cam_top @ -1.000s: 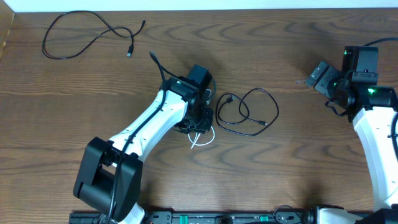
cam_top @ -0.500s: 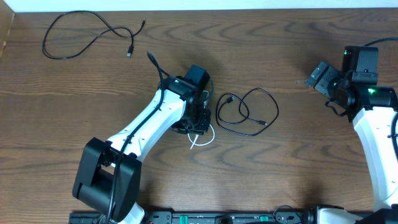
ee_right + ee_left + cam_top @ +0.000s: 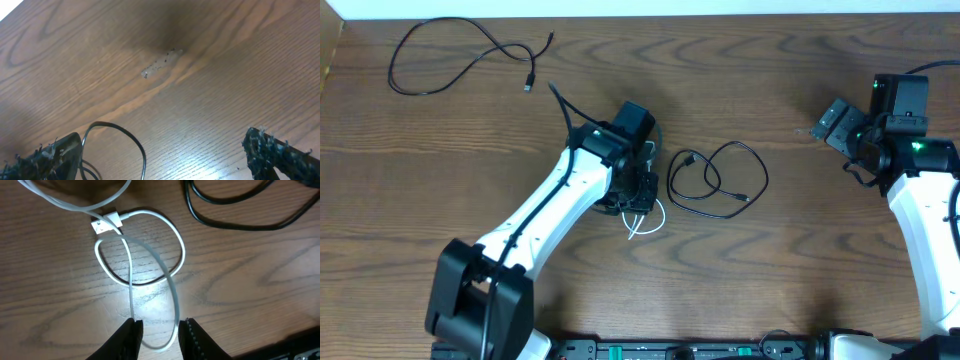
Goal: Untangle cables
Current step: 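Lower the left gripper and grasp the white cable near its plug, then lift the white cable with the left gripper and carry it left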
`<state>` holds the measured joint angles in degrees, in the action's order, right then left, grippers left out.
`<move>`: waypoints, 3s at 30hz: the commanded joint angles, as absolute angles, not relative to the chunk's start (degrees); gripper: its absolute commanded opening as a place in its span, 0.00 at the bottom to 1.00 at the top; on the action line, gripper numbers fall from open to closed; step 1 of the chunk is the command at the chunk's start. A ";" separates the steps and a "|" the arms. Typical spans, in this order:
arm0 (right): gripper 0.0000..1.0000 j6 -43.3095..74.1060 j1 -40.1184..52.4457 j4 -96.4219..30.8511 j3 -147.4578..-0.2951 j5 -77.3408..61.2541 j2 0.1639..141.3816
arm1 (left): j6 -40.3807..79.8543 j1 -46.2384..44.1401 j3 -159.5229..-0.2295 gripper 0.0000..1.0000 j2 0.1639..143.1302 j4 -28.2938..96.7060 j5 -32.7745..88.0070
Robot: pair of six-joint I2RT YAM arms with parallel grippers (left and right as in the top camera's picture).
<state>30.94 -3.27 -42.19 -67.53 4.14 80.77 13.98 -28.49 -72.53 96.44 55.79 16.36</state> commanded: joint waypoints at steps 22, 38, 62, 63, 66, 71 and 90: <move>0.99 30.79 -3.33 -42.22 -67.72 5.02 80.86 | 14.28 -30.57 -71.94 0.46 98.61 54.78 15.35; 0.99 30.79 -3.33 -42.22 -67.72 5.02 80.86 | 14.33 -30.57 -69.76 0.41 98.70 53.69 15.81; 0.99 30.79 -3.33 -42.22 -67.72 5.02 80.86 | 14.28 -30.57 -71.48 0.26 98.70 53.28 15.77; 0.99 30.79 -3.33 -42.22 -67.72 5.02 80.86 | 14.28 -30.57 -71.48 0.24 98.70 53.28 15.77; 0.99 30.79 -3.33 -42.22 -67.72 5.02 80.86 | 14.28 -30.57 -71.48 0.19 98.70 53.25 15.77; 0.99 30.79 -3.33 -42.22 -67.72 5.02 80.86 | 14.28 -30.55 -71.66 0.08 98.48 53.43 15.77; 0.99 30.79 -3.33 -42.22 -67.72 5.02 80.86 | 13.08 -15.55 -85.17 0.08 68.34 40.95 15.79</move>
